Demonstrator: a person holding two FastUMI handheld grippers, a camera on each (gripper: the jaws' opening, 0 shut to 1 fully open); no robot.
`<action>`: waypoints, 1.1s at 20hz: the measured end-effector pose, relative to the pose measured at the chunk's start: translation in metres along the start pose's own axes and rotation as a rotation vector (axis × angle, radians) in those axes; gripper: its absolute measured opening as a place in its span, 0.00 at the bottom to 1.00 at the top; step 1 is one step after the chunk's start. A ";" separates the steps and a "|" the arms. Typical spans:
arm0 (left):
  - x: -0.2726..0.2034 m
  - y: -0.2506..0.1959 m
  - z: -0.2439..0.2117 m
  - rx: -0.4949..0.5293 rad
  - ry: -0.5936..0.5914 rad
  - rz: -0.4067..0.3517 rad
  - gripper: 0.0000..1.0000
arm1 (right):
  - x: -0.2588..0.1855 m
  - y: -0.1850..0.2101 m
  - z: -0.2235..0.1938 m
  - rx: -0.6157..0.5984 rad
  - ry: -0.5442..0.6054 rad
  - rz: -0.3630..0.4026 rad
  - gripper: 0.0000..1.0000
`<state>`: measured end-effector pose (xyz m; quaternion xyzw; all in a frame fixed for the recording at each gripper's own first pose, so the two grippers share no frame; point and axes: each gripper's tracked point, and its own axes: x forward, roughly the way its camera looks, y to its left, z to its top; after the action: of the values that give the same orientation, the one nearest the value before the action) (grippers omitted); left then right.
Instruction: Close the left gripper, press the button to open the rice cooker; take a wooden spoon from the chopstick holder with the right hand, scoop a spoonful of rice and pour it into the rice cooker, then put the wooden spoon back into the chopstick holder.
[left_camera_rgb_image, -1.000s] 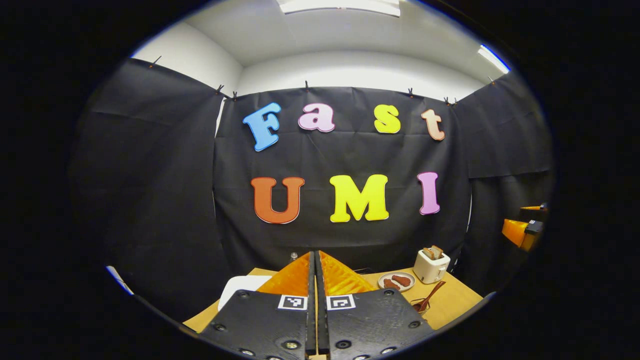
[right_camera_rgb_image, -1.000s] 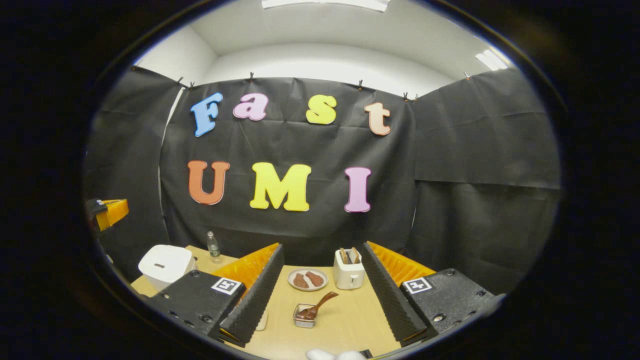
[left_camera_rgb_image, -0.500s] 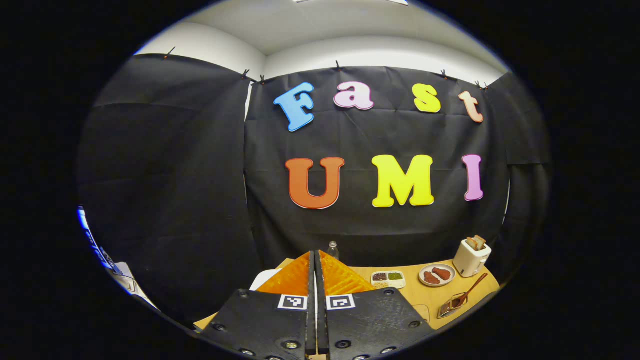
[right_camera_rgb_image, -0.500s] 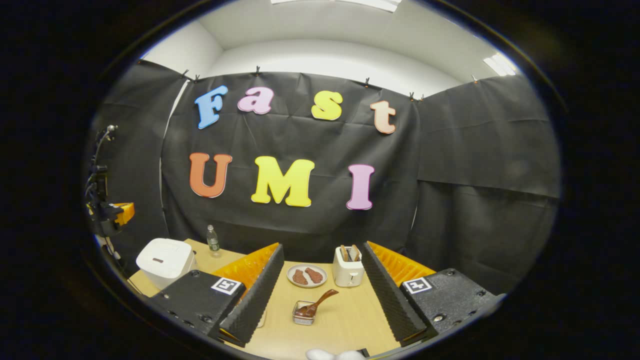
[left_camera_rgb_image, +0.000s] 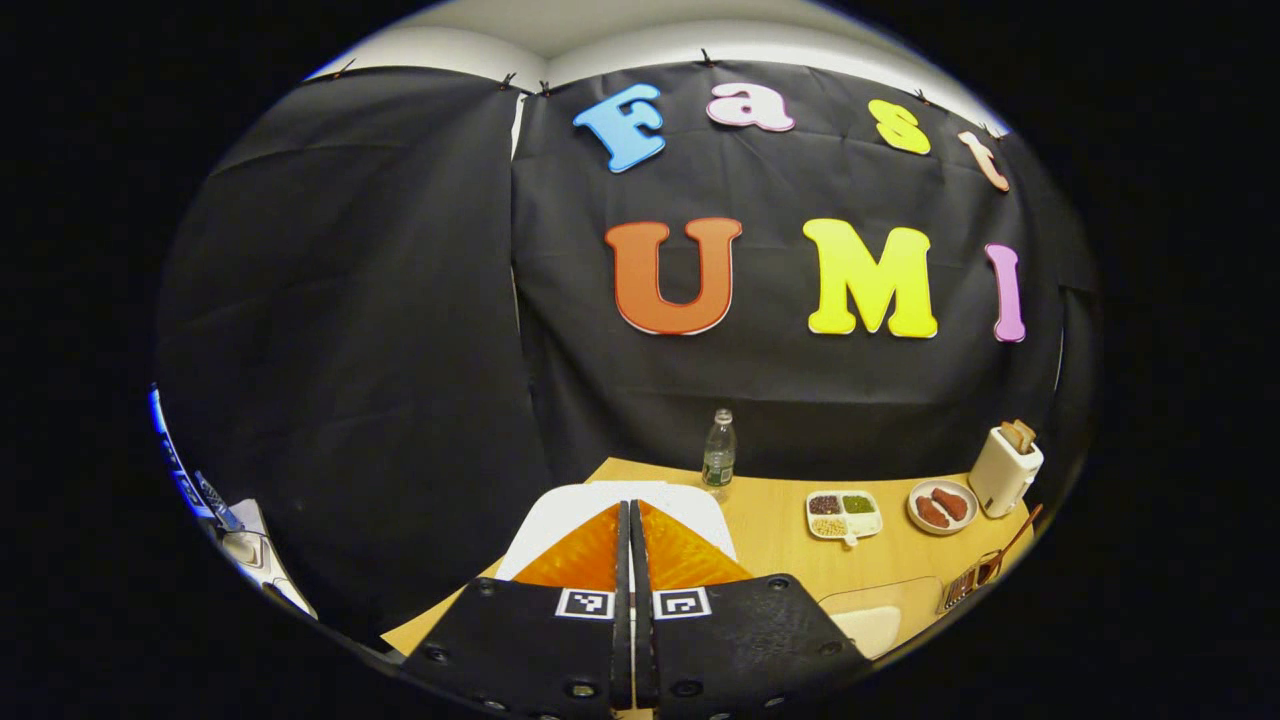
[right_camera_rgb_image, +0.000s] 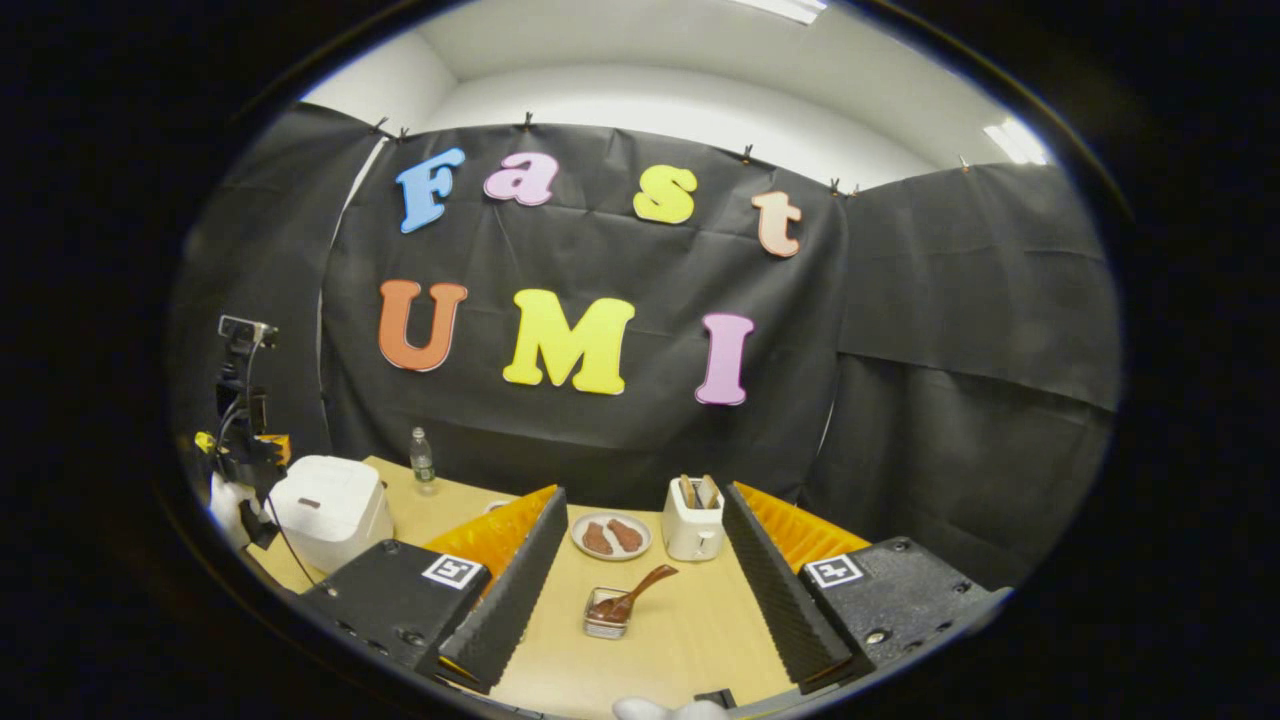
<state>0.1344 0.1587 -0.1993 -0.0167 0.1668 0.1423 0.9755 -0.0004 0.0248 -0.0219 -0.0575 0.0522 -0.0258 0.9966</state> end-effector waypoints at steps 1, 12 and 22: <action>0.004 0.002 -0.011 -0.010 0.020 0.003 0.00 | 0.001 0.001 -0.003 -0.003 0.006 -0.002 1.00; 0.035 0.012 -0.098 0.013 0.235 0.020 0.00 | 0.013 0.017 -0.022 -0.008 0.065 0.015 1.00; 0.036 0.010 -0.106 0.018 0.309 0.015 0.01 | 0.019 0.020 -0.030 0.010 0.088 0.036 1.00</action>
<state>0.1296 0.1699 -0.3109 -0.0284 0.3165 0.1436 0.9372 0.0165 0.0407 -0.0559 -0.0504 0.0968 -0.0106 0.9940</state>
